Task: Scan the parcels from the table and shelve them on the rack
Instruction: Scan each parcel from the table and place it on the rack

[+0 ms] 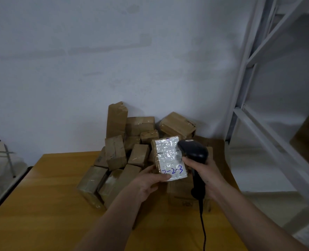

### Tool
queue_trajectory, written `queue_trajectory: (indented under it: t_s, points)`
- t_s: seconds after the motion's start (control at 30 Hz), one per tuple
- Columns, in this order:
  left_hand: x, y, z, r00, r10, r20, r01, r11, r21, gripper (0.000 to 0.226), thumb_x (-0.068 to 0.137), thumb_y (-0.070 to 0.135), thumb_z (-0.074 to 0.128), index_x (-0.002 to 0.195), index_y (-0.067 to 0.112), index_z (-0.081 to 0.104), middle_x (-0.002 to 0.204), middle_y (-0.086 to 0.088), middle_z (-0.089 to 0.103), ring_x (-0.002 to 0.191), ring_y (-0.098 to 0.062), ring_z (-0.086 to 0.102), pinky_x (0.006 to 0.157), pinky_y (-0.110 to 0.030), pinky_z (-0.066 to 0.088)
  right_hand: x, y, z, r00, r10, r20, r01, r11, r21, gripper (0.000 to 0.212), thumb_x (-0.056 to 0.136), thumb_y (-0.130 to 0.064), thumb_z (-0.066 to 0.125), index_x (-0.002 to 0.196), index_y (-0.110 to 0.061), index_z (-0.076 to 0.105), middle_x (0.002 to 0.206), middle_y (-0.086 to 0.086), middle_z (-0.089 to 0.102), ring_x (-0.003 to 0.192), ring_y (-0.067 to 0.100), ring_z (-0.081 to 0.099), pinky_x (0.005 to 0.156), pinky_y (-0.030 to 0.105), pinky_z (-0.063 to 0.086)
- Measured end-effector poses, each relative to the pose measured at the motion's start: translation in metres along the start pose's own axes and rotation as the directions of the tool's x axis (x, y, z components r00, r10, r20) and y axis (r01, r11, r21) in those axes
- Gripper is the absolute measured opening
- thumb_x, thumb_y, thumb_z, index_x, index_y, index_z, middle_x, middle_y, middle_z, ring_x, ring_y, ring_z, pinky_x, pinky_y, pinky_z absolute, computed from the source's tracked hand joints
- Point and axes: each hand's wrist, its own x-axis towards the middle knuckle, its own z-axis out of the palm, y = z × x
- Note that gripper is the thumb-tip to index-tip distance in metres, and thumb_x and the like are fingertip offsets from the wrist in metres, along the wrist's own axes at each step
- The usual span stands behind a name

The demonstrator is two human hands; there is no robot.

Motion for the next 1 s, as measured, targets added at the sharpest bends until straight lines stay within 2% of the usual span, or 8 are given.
queue_trajectory:
  t_s: [0.13,0.23,0.3,0.43,0.5,0.63,0.8,1.0]
  points:
    - [-0.004,0.003,0.004,0.999,0.033,-0.04,-0.034,0.999,-0.026,0.094,0.063,-0.008,0.082,0.143,0.016,0.039,0.128,-0.006,0.059,0.105,-0.019,0.057,0.09,-0.03,0.044,-0.002,-0.004,-0.004,0.999,-0.047,-0.003,0.046,0.995,-0.09,0.043,0.07,-0.034,0.081,0.109,-0.027,0.064,0.11,0.002,0.067,0.109,0.022,0.058,0.102,0.043,0.042]
    - [-0.008,0.011,0.004,0.995,0.034,-0.089,-0.04,0.997,-0.073,0.088,0.067,-0.016,0.075,0.141,0.013,0.039,0.121,-0.01,0.063,0.091,-0.019,0.063,0.067,-0.026,0.051,-0.007,-0.006,-0.005,0.99,-0.131,0.043,0.137,0.972,-0.19,0.027,0.08,-0.029,0.075,0.105,-0.026,0.065,0.098,-0.005,0.066,0.094,0.009,0.058,0.079,0.025,0.044]
    - [-0.01,0.016,0.003,0.993,0.051,-0.109,-0.059,0.996,-0.071,0.09,0.066,-0.016,0.076,0.143,0.013,0.039,0.12,-0.011,0.064,0.094,-0.021,0.064,0.071,-0.03,0.053,-0.01,-0.009,-0.005,0.976,-0.206,0.075,0.219,0.933,-0.285,0.016,0.082,-0.027,0.074,0.093,-0.031,0.064,0.089,-0.008,0.066,0.086,0.006,0.059,0.07,0.019,0.042]
    - [-0.012,0.024,0.005,0.989,0.117,-0.091,-0.119,0.993,-0.019,0.071,0.071,-0.016,0.072,0.13,0.017,0.049,0.107,-0.008,0.068,0.105,-0.026,0.063,0.094,-0.041,0.051,-0.016,-0.008,-0.004,0.946,-0.298,0.125,0.323,0.855,-0.406,0.017,0.081,-0.028,0.074,0.09,-0.037,0.062,0.088,-0.011,0.068,0.088,0.0,0.061,0.073,0.016,0.045]
    - [-0.015,0.027,0.007,0.987,0.132,-0.096,-0.134,0.991,-0.015,0.063,0.074,-0.015,0.07,0.125,0.015,0.048,0.106,-0.007,0.067,0.098,-0.024,0.062,0.084,-0.037,0.052,-0.017,-0.008,-0.004,0.941,-0.319,0.111,0.336,0.848,-0.41,0.013,0.081,-0.03,0.074,0.09,-0.034,0.065,0.082,-0.009,0.069,0.086,0.004,0.063,0.075,0.02,0.048]
    - [-0.018,0.03,0.012,0.981,0.158,-0.109,-0.159,0.987,0.0,0.071,0.077,-0.015,0.069,0.138,0.011,0.043,0.125,-0.013,0.061,0.086,-0.018,0.058,0.07,-0.03,0.046,-0.021,-0.007,-0.007,0.938,-0.335,0.09,0.343,0.859,-0.379,0.008,0.08,-0.027,0.075,0.086,-0.026,0.069,0.069,-0.008,0.068,0.074,0.004,0.065,0.075,0.025,0.05]
    - [-0.015,0.028,0.013,0.98,0.167,-0.104,-0.166,0.986,0.021,0.075,0.077,-0.011,0.07,0.142,0.011,0.04,0.133,-0.014,0.057,0.123,-0.03,0.053,0.087,-0.035,0.041,-0.024,-0.007,-0.008,0.937,-0.339,0.08,0.344,0.864,-0.368,0.005,0.083,-0.023,0.072,0.086,-0.022,0.068,0.066,-0.005,0.068,0.064,-0.002,0.064,0.072,0.023,0.049]
    - [-0.015,0.029,0.016,0.982,0.156,-0.103,-0.154,0.988,0.03,0.075,0.078,-0.01,0.069,0.143,0.012,0.039,0.136,-0.014,0.054,0.128,-0.031,0.048,0.083,-0.035,0.039,-0.026,-0.007,-0.01,0.936,-0.337,0.101,0.35,0.863,-0.365,0.005,0.085,-0.023,0.071,0.087,-0.019,0.07,0.067,-0.004,0.067,0.066,-0.001,0.064,0.073,0.025,0.049]
